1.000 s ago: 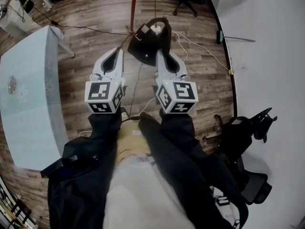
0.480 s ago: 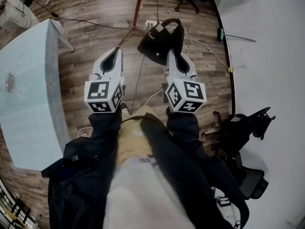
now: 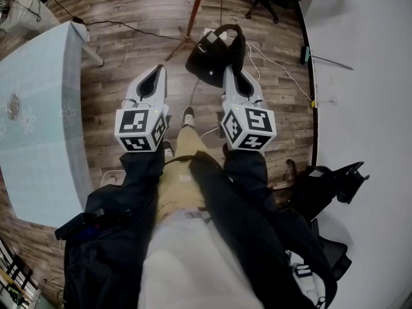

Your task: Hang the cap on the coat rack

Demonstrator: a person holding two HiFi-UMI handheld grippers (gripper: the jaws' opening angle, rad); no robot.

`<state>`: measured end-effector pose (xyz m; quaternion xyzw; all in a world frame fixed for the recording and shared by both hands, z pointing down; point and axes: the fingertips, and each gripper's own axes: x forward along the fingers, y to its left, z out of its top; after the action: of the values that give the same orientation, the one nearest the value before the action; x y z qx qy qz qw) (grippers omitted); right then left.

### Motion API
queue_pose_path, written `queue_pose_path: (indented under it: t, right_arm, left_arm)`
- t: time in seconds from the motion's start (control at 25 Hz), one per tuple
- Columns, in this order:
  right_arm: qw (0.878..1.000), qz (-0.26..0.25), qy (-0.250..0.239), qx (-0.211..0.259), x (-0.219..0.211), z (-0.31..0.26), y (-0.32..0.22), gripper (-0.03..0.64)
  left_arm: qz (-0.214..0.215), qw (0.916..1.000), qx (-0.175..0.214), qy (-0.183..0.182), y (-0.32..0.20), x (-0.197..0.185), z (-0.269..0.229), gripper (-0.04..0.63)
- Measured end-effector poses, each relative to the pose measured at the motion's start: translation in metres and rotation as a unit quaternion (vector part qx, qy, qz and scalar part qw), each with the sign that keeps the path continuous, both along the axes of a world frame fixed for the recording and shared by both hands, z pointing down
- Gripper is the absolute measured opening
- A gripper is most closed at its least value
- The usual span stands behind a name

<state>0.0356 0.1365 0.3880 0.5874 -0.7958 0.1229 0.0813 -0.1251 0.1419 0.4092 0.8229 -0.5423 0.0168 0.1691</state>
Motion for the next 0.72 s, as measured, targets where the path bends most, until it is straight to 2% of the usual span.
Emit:
queue_pose_path:
  t: [0.16,0.36,0.52,0.72]
  right_arm:
    - [0.999,-0.027,-0.015,0.009,-0.012,0.004,-0.065,0.008]
    - [0.998,-0.057,-0.034,0.014,0.001,-0.009,-0.137,0.008]
    - [0.997,-0.073,-0.034,0.015,0.010,-0.001,-0.155,0.008]
    - [0.995,-0.085,-0.043,-0.004,0.031,0.015,-0.187,0.008]
  left_arm:
    - [-0.024,0.9995,0.008,-0.017,-0.057,-0.009,0.000,0.000]
    - [-0.032,0.9982,0.024,-0.045,-0.124,0.022,-0.025,0.000]
    - [-0.030,0.9982,0.023,-0.048,-0.146,0.043,-0.016,0.000]
    - [-0.019,0.9980,0.013,-0.059,-0.179,0.077,-0.007,0.000]
